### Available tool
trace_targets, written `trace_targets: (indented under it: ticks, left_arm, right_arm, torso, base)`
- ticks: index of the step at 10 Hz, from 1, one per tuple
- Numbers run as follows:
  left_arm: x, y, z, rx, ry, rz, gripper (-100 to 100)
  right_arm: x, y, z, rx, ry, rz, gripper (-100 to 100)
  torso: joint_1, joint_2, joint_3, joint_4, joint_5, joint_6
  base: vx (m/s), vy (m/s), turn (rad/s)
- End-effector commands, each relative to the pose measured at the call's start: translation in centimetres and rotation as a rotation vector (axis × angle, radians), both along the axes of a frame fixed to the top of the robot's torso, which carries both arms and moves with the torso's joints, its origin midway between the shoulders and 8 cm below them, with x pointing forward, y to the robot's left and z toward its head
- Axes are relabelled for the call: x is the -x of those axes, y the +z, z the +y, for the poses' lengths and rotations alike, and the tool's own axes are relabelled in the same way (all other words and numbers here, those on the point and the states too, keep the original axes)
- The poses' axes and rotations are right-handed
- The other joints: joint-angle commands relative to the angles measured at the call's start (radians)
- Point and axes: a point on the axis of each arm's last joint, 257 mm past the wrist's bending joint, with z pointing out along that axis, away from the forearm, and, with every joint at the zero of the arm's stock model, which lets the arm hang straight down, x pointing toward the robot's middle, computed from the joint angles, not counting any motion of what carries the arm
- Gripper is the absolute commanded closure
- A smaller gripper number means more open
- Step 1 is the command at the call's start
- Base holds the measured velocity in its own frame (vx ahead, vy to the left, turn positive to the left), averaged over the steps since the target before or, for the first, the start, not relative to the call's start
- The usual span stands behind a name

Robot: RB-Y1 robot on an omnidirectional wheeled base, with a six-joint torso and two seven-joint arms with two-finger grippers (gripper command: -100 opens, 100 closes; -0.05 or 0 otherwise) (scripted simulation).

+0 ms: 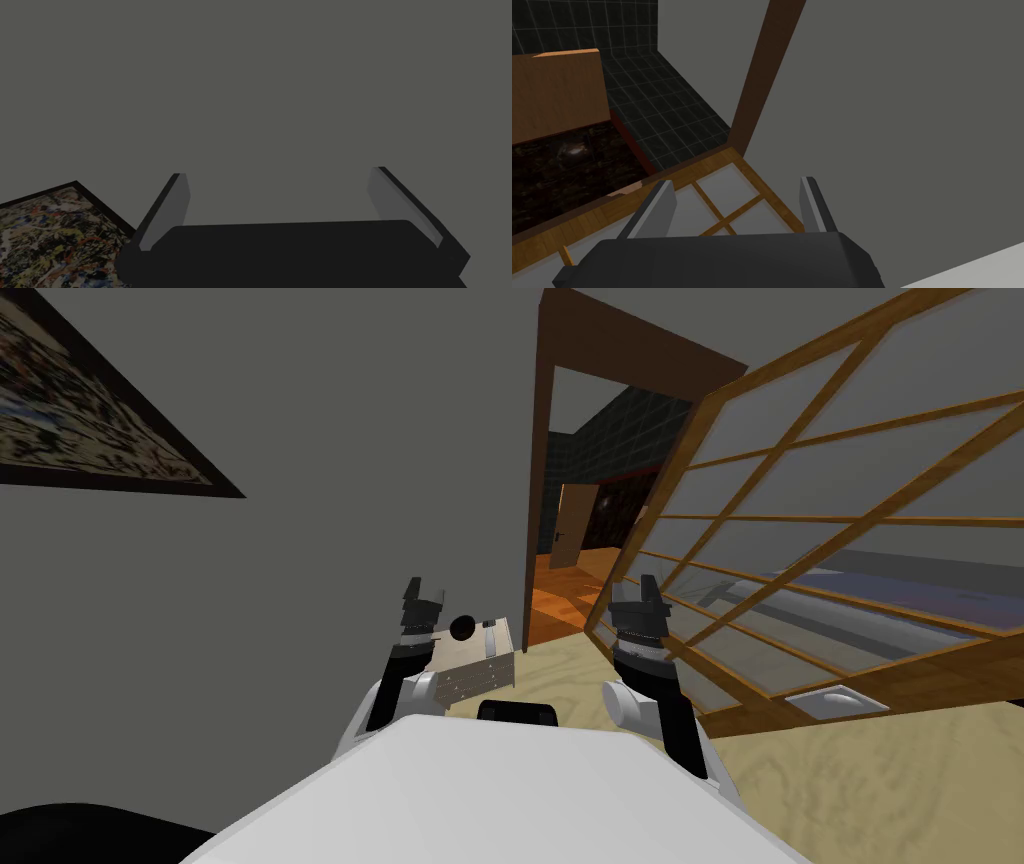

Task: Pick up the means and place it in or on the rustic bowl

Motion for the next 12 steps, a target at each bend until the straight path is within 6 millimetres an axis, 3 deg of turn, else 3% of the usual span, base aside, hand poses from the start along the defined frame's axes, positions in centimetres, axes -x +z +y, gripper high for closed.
trace_targets:
  ticks: [1, 4, 8, 9, 12]
  left_arm:
    - [-0.5, -0.9, 0.0, -0.017, -0.015, 0.034, -100]
    - [-1.8, -3.3, 0.7, -0.032, -0.029, 0.115, -100]
    - [-4.3, -8.4, 2.8, -0.041, -0.034, 0.283, -100]
    - [-4.4, -8.6, 2.8, -0.040, -0.034, 0.286, -100]
    - [-6.2, -13.2, 5.1, -0.044, -0.027, 0.433, -100]
  right_arm:
    - [0.0, 0.0, 0.0, 0.000, 0.000, 0.000, 0]
    - [0.0, 0.0, 0.0, 0.000, 0.000, 0.000, 0]
    - [0.0, 0.0, 0.0, 0.000, 0.000, 0.000, 0]
    - [0.0, 0.0, 0.0, 0.000, 0.000, 0.000, 0]
    - [0.0, 0.0, 0.0, 0.000, 0.000, 0.000, 0]
  torso:
    - [0.000, 0.000, 0.000, 0.000, 0.000, 0.000]
    - [0.001, 0.004, 0.002, 0.001, 0.000, 0.000]
    - [0.003, 0.005, 0.003, 0.001, 0.001, 0.000]
    - [0.003, 0.005, 0.003, 0.001, 0.001, 0.000]
    - [0.001, 0.003, 0.002, 0.001, 0.000, 0.000]
  base:
    - [-0.027, -0.005, -0.100]
    - [-0.060, 0.007, -0.118]
    - [-0.076, 0.030, -0.165]
    - [-0.054, 0.013, -0.057]
    - [-0.058, 0.003, -0.221]
